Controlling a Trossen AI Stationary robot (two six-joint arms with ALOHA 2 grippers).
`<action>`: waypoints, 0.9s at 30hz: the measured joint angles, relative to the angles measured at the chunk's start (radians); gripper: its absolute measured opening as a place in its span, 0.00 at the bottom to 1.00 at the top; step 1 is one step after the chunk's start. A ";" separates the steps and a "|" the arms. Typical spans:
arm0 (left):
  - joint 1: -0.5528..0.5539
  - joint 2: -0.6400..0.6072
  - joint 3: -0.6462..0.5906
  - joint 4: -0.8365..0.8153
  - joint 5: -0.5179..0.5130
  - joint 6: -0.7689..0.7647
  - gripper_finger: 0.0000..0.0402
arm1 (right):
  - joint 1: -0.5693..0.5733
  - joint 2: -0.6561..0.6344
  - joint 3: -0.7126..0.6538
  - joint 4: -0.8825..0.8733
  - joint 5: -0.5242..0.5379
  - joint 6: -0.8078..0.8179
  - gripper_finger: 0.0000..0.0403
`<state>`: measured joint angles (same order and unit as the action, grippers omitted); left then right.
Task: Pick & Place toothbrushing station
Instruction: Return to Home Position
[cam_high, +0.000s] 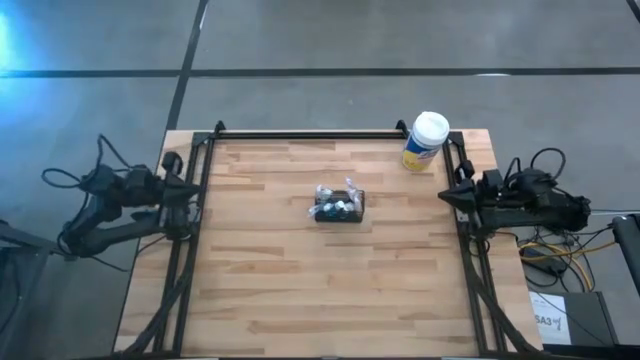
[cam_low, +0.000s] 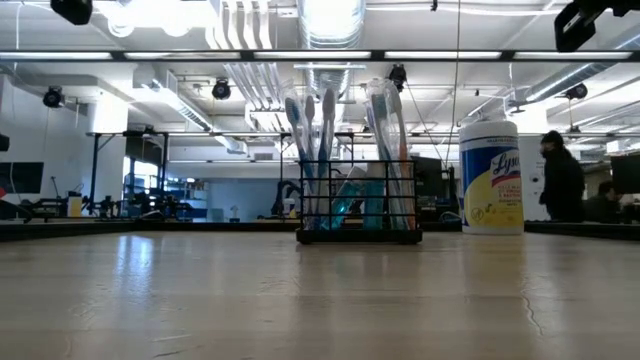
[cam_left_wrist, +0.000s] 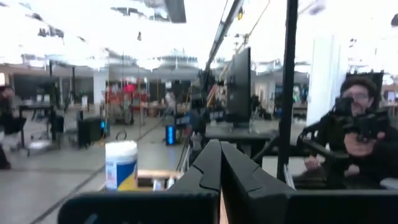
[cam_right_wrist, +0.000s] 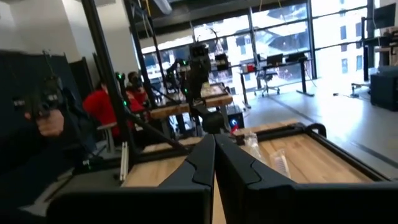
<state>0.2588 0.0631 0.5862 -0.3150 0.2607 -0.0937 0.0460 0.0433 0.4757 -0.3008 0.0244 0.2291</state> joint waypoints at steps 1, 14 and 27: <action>0.000 -0.013 0.002 0.006 0.000 -0.001 0.00 | 0.000 0.004 -0.001 -0.003 0.000 -0.003 0.02; 0.000 -0.051 -0.036 -0.046 0.011 0.038 0.02 | 0.001 -0.040 -0.124 0.075 -0.025 -0.075 0.02; -0.001 -0.061 -0.362 0.335 0.051 -0.005 0.01 | 0.002 -0.041 -0.358 0.424 -0.048 -0.149 0.02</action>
<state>0.2581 0.0021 0.2242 0.0202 0.3114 -0.0992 0.0479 0.0024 0.1179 0.1229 -0.0238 0.0802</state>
